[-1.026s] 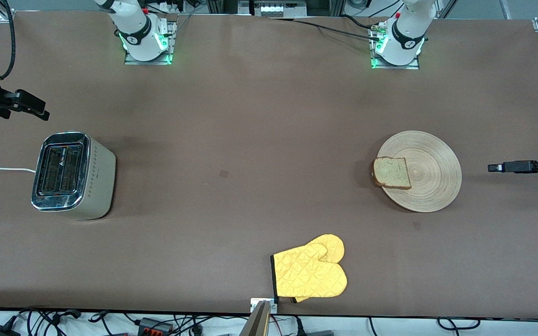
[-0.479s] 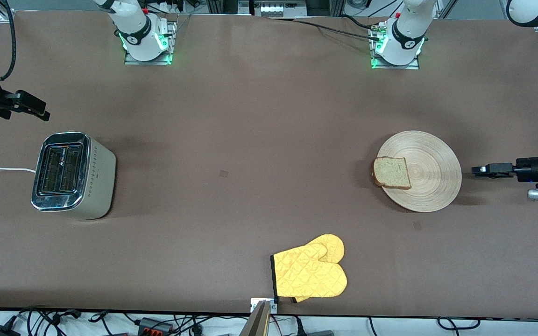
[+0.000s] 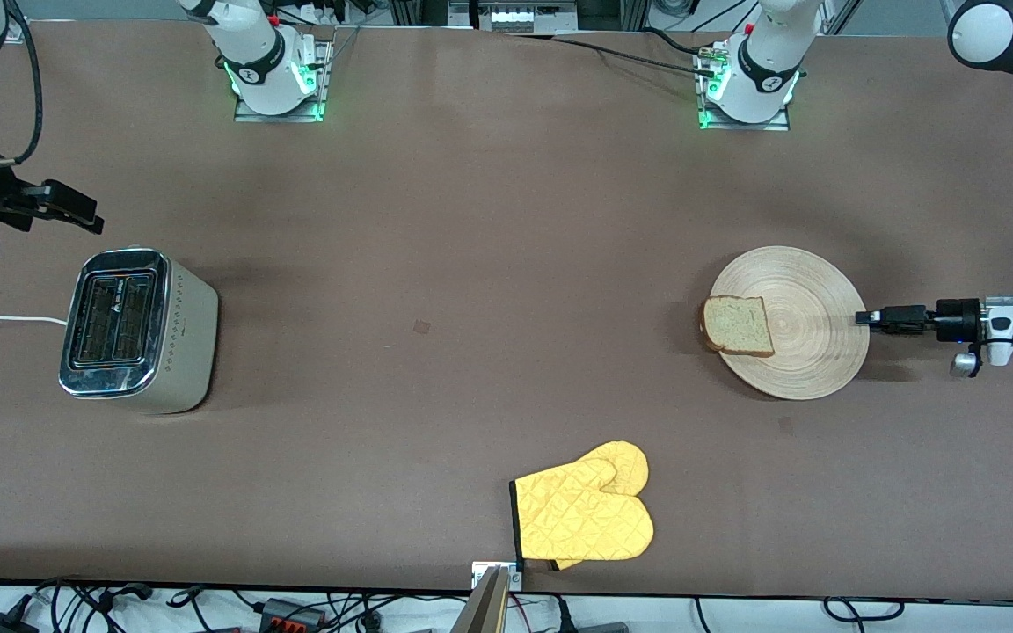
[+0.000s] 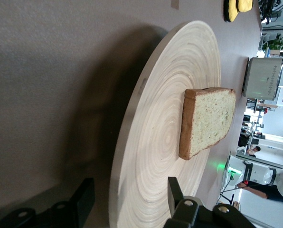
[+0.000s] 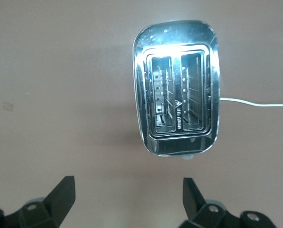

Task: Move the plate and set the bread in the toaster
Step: 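Drag the plate toward the table middle while the right gripper approaches, then reach the right gripper to the bread while the left gripper withdraws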

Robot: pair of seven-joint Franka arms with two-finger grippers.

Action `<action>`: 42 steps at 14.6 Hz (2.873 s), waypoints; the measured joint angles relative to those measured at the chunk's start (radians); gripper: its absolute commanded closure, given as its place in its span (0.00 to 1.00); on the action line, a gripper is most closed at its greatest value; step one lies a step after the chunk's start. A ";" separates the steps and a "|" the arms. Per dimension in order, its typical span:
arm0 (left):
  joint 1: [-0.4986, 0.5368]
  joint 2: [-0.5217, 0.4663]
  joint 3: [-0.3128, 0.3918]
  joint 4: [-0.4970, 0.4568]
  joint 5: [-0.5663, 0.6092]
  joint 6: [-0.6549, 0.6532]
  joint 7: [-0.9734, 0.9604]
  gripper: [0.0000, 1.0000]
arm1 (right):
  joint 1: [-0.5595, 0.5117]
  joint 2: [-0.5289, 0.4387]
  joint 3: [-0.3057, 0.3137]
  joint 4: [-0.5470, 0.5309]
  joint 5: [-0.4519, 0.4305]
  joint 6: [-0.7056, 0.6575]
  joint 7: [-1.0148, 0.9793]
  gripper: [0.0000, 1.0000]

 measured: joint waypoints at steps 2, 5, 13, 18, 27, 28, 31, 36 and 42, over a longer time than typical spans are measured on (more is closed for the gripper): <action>0.000 0.009 -0.001 0.000 -0.007 0.002 0.033 0.78 | 0.007 0.026 0.015 0.000 0.005 0.003 0.000 0.00; 0.000 0.009 -0.002 0.000 -0.012 0.002 0.057 0.99 | 0.051 0.049 0.026 0.001 0.006 0.007 0.000 0.00; -0.003 0.008 -0.054 0.012 -0.020 -0.012 0.065 0.99 | 0.170 0.102 0.029 0.004 0.055 0.071 0.002 0.00; -0.106 -0.003 -0.174 0.055 -0.028 -0.115 0.036 0.99 | 0.228 0.123 0.030 0.005 0.061 0.126 0.003 0.00; -0.557 0.014 -0.175 -0.039 -0.355 0.241 -0.130 0.99 | 0.300 0.212 0.030 0.006 0.150 0.207 0.055 0.00; -0.582 0.015 -0.175 -0.049 -0.370 0.277 -0.130 0.99 | 0.299 0.220 0.029 0.006 0.163 0.209 0.055 0.00; -0.620 0.016 -0.174 -0.074 -0.386 0.336 -0.130 0.99 | 0.300 0.257 0.028 0.006 0.176 0.228 0.079 0.00; -0.653 0.016 -0.174 -0.104 -0.419 0.406 -0.130 0.90 | 0.346 0.323 0.031 0.006 0.238 0.273 0.185 0.00; -0.661 0.009 -0.174 -0.108 -0.432 0.412 -0.127 0.00 | 0.354 0.390 0.029 0.006 0.358 0.305 0.199 0.00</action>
